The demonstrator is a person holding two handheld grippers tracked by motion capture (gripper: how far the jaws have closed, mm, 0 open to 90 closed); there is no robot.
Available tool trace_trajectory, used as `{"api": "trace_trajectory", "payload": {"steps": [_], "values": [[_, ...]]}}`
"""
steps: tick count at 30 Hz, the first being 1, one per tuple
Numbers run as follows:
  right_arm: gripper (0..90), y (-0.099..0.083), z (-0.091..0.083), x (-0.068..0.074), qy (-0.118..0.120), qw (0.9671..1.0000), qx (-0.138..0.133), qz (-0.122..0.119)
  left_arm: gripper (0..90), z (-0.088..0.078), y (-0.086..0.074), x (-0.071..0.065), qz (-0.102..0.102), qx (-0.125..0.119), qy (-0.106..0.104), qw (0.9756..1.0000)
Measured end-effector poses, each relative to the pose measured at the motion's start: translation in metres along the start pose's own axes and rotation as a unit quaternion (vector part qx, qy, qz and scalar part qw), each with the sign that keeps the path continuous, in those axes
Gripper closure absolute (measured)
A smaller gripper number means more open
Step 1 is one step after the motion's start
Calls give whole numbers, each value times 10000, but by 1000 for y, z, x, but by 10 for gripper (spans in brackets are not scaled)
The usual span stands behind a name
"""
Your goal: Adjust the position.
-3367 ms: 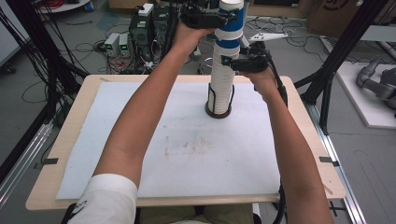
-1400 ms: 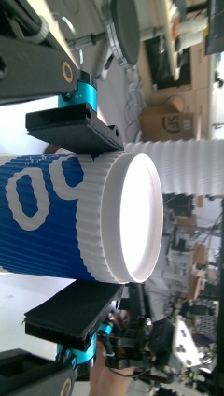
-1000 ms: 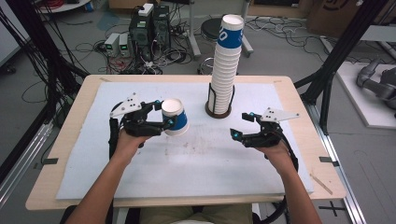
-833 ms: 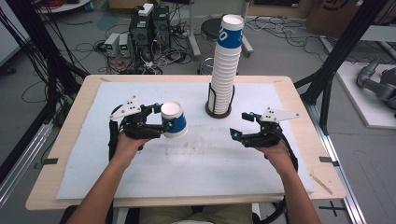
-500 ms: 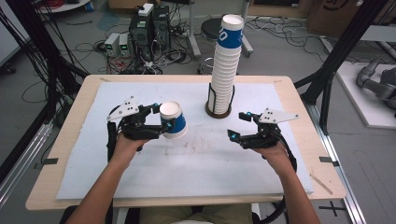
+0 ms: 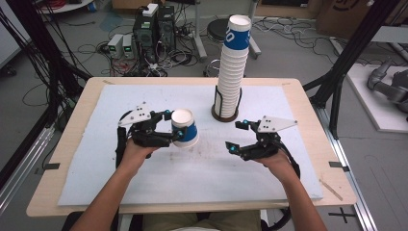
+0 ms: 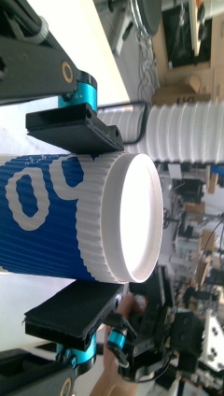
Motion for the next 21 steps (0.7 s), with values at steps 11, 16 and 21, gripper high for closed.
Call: {"api": "trace_trajectory", "payload": {"steps": [11,16,21], "values": [[171,0,29,25,545,9983,-7,-203,281,8,-7,-28,169,83,-316,9993],[171,2,36,30,658,9977,-64,-147,282,11,-10,-31,172,113,-392,9990],[170,1,48,34,876,9961,-78,-62,282,14,-11,-40,165,65,-552,9983]]}}
Point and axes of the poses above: each handheld gripper's, and its own axes: z roughly forward along the jaws, y roughly out of its top, x roughly to its left, the point moved 9 cm from there along z, roughly forward along the jaws, and after that the axes turned 9 degrees about y, right-handed, at the moved point
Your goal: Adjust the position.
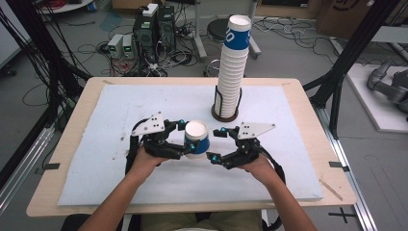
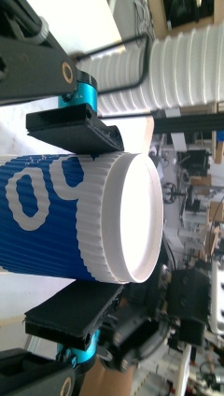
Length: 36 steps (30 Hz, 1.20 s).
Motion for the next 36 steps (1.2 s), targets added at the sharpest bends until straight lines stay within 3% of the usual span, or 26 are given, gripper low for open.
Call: {"api": "trace_trajectory", "payload": {"steps": [5,9,12,21,26,28,31,36], "values": [[171,-2,10,1,52,9999,87,-13,283,3,1,-8,49,-12,-122,9999],[170,-5,18,4,77,9996,199,-162,283,5,3,-14,77,-58,-200,9998],[170,-4,20,6,165,9996,138,-166,284,5,6,-18,-7,-156,-284,9995],[196,-3,20,7,212,9997,89,-82,287,4,7,-18,1,-161,-312,9994],[218,-6,20,6,204,9995,245,-89,284,6,2,-16,-9,-35,-338,9994],[229,-8,20,5,226,9992,330,-81,273,6,3,-16,5,-81,-363,9993],[232,-9,19,6,237,9984,481,-187,141,5,4,-13,-25,-70,-247,9997],[235,-10,17,7,251,9975,600,-262,141,-1,7,-8,18,129,-268,9996]]}}
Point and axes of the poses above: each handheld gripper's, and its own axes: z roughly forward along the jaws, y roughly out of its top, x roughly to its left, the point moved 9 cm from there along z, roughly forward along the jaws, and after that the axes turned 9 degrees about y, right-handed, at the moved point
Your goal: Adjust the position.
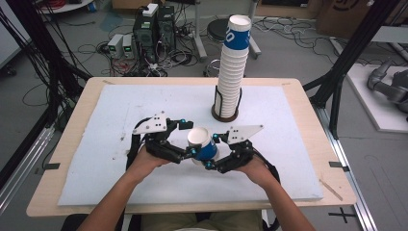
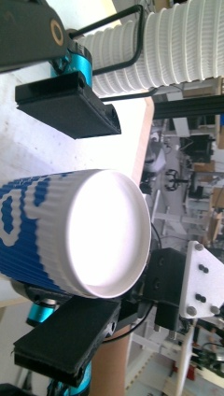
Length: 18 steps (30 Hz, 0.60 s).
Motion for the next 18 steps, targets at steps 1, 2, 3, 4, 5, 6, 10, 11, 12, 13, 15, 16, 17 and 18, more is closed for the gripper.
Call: {"api": "trace_trajectory", "payload": {"steps": [1,2,3,4,5,6,10,11,12,13,15,16,17,18], "values": [[235,0,0,0,-7,10000,35,-7,141,-1,0,0,26,59,-27,10000],[235,-1,0,1,18,9999,134,-28,141,-2,0,-2,72,130,-113,9998],[235,-2,0,1,11,9998,208,-22,141,-2,0,-4,116,163,-171,9997],[235,-2,0,1,11,9998,208,-22,141,-2,0,-4,116,163,-171,9997],[235,-2,0,2,17,9996,267,-28,141,-2,-2,-6,195,233,-220,9993],[237,-4,0,4,66,9989,466,-84,141,-1,-4,-7,264,348,-216,9988],[244,-4,1,5,123,9981,584,-123,141,2,-11,-6,285,574,-197,9978],[244,-4,1,5,123,9981,584,-123,141,2,-11,-6,285,574,-197,9978],[257,-3,2,6,185,9980,588,-97,141,2,-13,-5,306,629,-182,9974],[257,-3,2,6,185,9980,588,-97,141,2,-13,-5,306,629,-182,9974],[276,-4,1,5,209,9981,583,-55,141,2,-12,-5,259,579,-181,9978],[279,-4,1,4,221,9981,569,22,141,1,-11,-6,281,564,-231,9977],[279,-4,1,4,221,9981,569,22,141,1,-11,-6,281,564,-231,9977],[279,-4,0,4,237,9982,550,54,141,0,-11,-5,296,577,-232,9976]]}}
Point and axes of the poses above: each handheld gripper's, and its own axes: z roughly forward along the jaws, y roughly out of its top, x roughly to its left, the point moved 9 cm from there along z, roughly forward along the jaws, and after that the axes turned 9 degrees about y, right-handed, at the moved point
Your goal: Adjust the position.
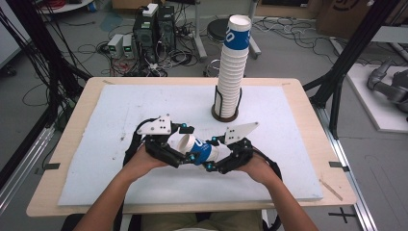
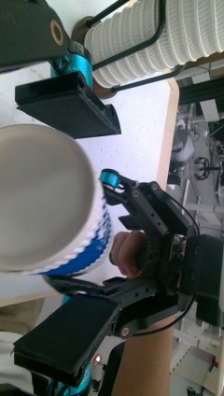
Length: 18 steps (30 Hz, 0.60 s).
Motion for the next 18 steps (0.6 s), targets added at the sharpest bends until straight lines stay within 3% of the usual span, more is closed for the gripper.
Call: {"api": "trace_trajectory", "payload": {"steps": [4,6,11,13,14,18], "values": [[279,3,-6,1,27,9998,-112,-176,141,-3,-2,3,-118,10,-116,9999],[278,2,-7,3,51,9994,-1,-337,141,-3,-6,1,-110,158,-221,9996],[278,2,-9,4,120,9992,67,-363,150,0,-13,0,-60,376,-330,9987],[277,3,-9,5,178,9987,153,-443,169,0,-16,-1,-55,458,-463,9979],[277,2,-9,4,166,9985,252,-460,252,-1,-18,-4,40,497,-614,9969],[275,1,-9,4,223,9980,334,-496,281,-1,-19,-6,45,504,-678,9964]]}}
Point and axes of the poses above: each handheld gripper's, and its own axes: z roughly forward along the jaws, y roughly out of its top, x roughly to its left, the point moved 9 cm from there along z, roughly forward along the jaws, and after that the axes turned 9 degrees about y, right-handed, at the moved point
